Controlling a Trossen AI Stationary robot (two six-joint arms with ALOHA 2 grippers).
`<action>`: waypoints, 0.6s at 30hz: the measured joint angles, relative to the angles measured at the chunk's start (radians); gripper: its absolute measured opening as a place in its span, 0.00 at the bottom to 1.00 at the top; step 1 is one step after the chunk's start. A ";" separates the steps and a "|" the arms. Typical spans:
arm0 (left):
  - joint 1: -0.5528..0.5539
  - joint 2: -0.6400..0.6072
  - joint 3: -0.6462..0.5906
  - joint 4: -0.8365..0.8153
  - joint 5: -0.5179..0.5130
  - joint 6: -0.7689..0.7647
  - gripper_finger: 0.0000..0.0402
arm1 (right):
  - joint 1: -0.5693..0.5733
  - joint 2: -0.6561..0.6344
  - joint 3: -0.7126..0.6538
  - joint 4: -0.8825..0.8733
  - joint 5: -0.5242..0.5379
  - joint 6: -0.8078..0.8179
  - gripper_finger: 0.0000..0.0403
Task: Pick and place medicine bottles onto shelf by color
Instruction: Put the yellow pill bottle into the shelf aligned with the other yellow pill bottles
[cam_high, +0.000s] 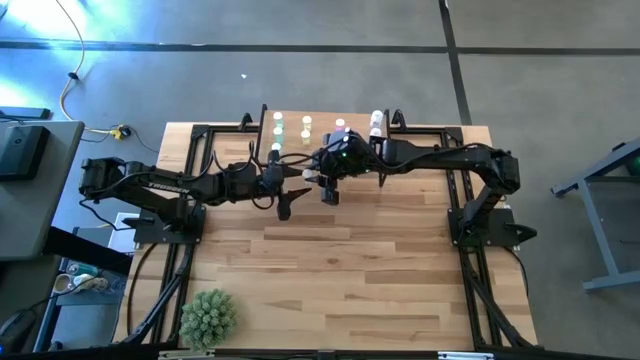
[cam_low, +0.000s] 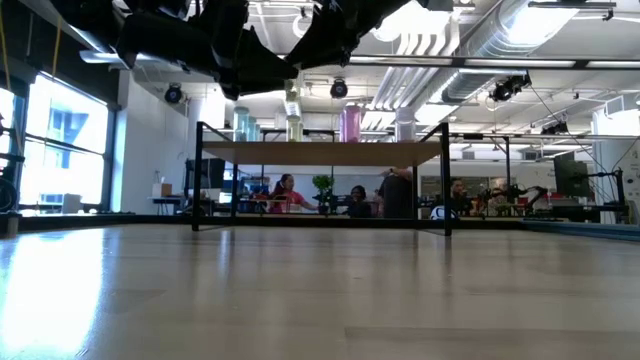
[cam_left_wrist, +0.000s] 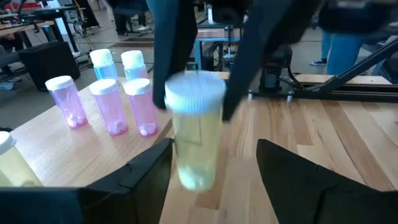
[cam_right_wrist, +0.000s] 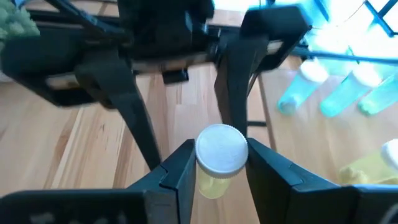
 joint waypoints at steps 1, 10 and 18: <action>0.000 -0.003 0.000 -0.001 0.000 0.000 0.56 | 0.000 0.000 0.016 -0.020 0.008 0.000 0.28; 0.000 -0.060 0.000 -0.037 -0.035 0.003 0.55 | -0.005 -0.001 0.145 -0.151 0.033 -0.003 0.28; 0.000 -0.182 0.000 -0.176 -0.054 0.002 0.55 | -0.029 -0.001 0.190 -0.173 0.033 -0.049 0.28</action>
